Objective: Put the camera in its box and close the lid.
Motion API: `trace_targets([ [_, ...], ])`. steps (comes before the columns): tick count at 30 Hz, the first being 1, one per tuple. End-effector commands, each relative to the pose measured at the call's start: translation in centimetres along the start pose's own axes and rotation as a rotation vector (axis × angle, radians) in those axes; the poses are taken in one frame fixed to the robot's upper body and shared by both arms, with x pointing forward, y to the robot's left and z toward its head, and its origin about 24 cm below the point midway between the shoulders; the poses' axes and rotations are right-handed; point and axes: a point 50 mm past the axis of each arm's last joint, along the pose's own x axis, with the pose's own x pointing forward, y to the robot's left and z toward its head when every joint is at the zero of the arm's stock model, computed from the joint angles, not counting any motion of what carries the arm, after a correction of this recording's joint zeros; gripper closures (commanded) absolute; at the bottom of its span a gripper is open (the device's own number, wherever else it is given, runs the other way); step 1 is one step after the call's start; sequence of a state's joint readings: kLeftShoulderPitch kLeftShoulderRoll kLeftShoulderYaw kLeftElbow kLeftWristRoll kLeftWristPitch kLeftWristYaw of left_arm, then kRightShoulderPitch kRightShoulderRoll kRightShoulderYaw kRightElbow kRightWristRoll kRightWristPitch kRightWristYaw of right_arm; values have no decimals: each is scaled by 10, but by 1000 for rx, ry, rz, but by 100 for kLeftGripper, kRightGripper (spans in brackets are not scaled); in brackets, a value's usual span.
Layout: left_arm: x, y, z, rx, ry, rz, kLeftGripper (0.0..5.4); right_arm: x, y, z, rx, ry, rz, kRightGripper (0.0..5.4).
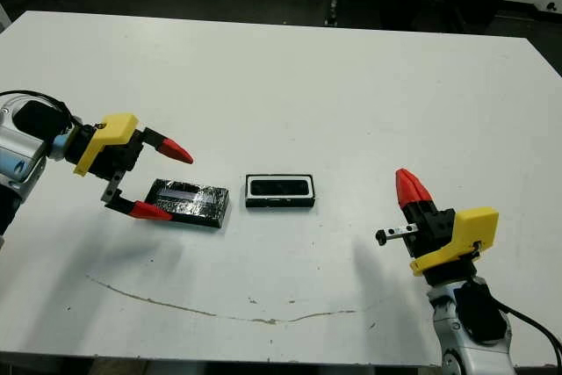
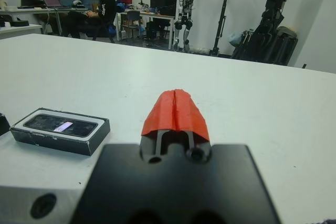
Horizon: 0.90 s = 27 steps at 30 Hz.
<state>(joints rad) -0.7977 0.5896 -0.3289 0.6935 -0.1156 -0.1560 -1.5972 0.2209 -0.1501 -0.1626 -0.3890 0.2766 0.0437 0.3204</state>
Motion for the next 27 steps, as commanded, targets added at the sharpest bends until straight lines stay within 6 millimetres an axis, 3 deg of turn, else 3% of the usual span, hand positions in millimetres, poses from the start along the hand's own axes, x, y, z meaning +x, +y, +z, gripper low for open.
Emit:
trace_targets([
  [1, -2, 4, -1, 10, 14, 18, 0, -1, -1, -1, -17, 21, -2, 539],
  [27, 4, 4, -12, -29, 41, -19, 0, -2, 0, -1, -11, 36, 1, 539],
])
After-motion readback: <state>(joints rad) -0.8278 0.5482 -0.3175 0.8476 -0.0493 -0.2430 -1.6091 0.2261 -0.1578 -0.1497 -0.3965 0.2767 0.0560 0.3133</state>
